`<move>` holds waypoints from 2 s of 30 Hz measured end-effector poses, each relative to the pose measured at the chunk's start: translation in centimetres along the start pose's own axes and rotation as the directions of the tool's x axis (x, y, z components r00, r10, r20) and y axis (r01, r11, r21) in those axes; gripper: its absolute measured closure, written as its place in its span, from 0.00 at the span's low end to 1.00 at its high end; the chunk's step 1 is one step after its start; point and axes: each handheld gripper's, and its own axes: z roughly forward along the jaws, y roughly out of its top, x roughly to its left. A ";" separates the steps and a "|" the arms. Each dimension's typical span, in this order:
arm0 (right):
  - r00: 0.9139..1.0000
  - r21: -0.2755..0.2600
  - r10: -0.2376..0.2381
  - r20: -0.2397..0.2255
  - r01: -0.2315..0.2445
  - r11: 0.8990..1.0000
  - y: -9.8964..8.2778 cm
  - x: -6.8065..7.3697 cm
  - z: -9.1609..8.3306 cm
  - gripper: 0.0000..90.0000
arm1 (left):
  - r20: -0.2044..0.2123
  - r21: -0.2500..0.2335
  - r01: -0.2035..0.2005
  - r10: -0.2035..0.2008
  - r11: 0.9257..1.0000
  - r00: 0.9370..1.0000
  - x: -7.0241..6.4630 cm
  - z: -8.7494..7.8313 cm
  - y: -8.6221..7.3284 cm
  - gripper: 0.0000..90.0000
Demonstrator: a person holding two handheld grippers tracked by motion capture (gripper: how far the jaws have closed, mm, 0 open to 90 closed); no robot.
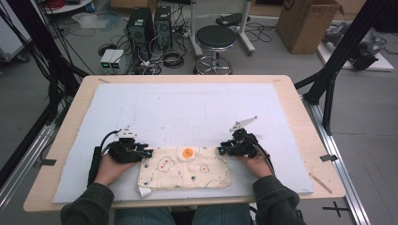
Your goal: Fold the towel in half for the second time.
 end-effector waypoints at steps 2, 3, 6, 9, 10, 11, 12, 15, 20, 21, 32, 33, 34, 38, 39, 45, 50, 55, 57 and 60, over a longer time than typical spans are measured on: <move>1.000 0.008 -0.004 0.009 0.004 1.000 0.0 0.2 0.0 0.83 | -0.010 -0.005 -0.003 0.003 1.000 1.000 0.0 -0.1 -0.1 0.82; 1.000 0.007 -0.016 0.006 0.016 1.000 0.0 0.1 0.0 0.85 | -0.007 -0.003 -0.011 0.011 1.000 1.000 0.0 -0.1 -0.1 0.87; 1.000 0.013 -0.014 -0.003 0.014 1.000 0.0 0.2 0.0 0.91 | -0.015 -0.007 -0.016 0.016 1.000 1.000 -0.2 -0.1 -0.2 0.93; 1.000 0.013 0.003 -0.008 -0.003 1.000 -0.1 0.0 -0.1 0.92 | -0.021 -0.005 -0.037 0.037 0.999 0.999 -0.3 -0.4 -0.2 0.95; 1.000 0.014 0.005 -0.010 -0.005 1.000 -0.1 -0.1 -0.2 0.92 | -0.016 -0.009 -0.035 0.035 0.999 0.999 -0.3 -0.5 -0.3 0.95; 1.000 0.009 0.006 -0.007 -0.006 1.000 -0.1 -0.2 -0.2 0.92 | -0.010 -0.014 -0.033 0.033 0.999 0.999 -0.2 -0.5 -0.4 0.95; 1.000 0.012 0.011 -0.009 -0.011 1.000 -0.1 -0.1 -0.2 0.92 | -0.004 -0.012 -0.038 0.038 0.999 0.999 -0.2 -0.6 -0.4 0.95; 1.000 0.003 0.006 -0.006 -0.006 1.000 -0.2 -0.1 -0.2 0.92 | 0.010 -0.045 -0.007 0.007 0.999 1.000 0.0 -0.6 -0.4 0.83; 1.000 -0.002 0.014 -0.015 -0.014 1.000 -0.3 -0.2 -0.2 0.91 | 0.010 -0.082 0.061 -0.061 0.995 0.998 0.7 -0.5 -0.3 0.69; 1.000 -0.002 0.014 -0.013 -0.014 1.000 -0.3 -0.2 -0.2 0.91 | 0.009 -0.084 0.068 -0.067 0.994 0.998 0.8 -0.5 -0.3 0.69; 1.000 -0.008 0.000 -0.006 0.000 1.000 -0.4 -0.1 -0.1 0.89 | 0.026 -0.051 0.067 -0.066 0.996 0.997 0.8 0.1 -0.4 0.80; 1.000 -0.007 -0.002 -0.007 0.002 1.000 -0.4 -0.1 -0.1 0.89 | 0.017 -0.049 0.055 -0.055 0.997 0.998 0.7 0.1 -0.4 0.82; 1.000 -0.007 -0.003 -0.011 0.002 1.000 -0.4 -0.1 -0.1 0.89 | 0.009 -0.047 0.040 -0.040 0.998 0.999 0.6 0.1 -0.4 0.85; 1.000 -0.006 -0.007 -0.014 0.007 1.000 -0.4 -0.2 -0.1 0.89 | 0.015 -0.030 -0.008 0.008 1.000 1.000 0.3 0.0 -0.4 0.94; 1.000 -0.005 -0.012 -0.011 0.012 1.000 -0.4 -0.1 -0.1 0.90 | 0.015 -0.031 -0.005 0.006 1.000 1.000 0.2 0.0 -0.5 0.94; 1.000 -0.016 -0.012 -0.021 0.012 1.000 -0.5 -0.3 -0.1 0.90 | 0.018 -0.035 -0.002 0.003 0.999 1.000 0.3 -0.1 -0.5 0.95; 0.998 -0.028 0.021 -0.064 -0.023 0.999 -0.7 -0.8 -0.2 0.91 | 0.014 -0.044 0.007 -0.007 0.999 1.000 0.6 -0.2 -0.5 0.95; 0.996 -0.040 0.024 -0.092 -0.027 0.999 -0.6 -1.0 -0.1 0.93 | 0.005 -0.057 0.022 -0.022 0.998 1.000 0.8 -0.3 -0.4 0.95; 0.994 -0.049 0.030 -0.105 -0.035 0.998 -0.6 -1.1 -0.1 0.93 | 0.003 -0.066 0.026 -0.025 0.997 1.000 0.7 -0.4 -0.4 0.95; 0.994 -0.048 0.031 -0.107 -0.037 0.998 -0.3 -1.1 -0.4 0.93 | 0.009 -0.083 0.041 -0.040 0.996 0.999 0.8 -0.7 -0.3 0.95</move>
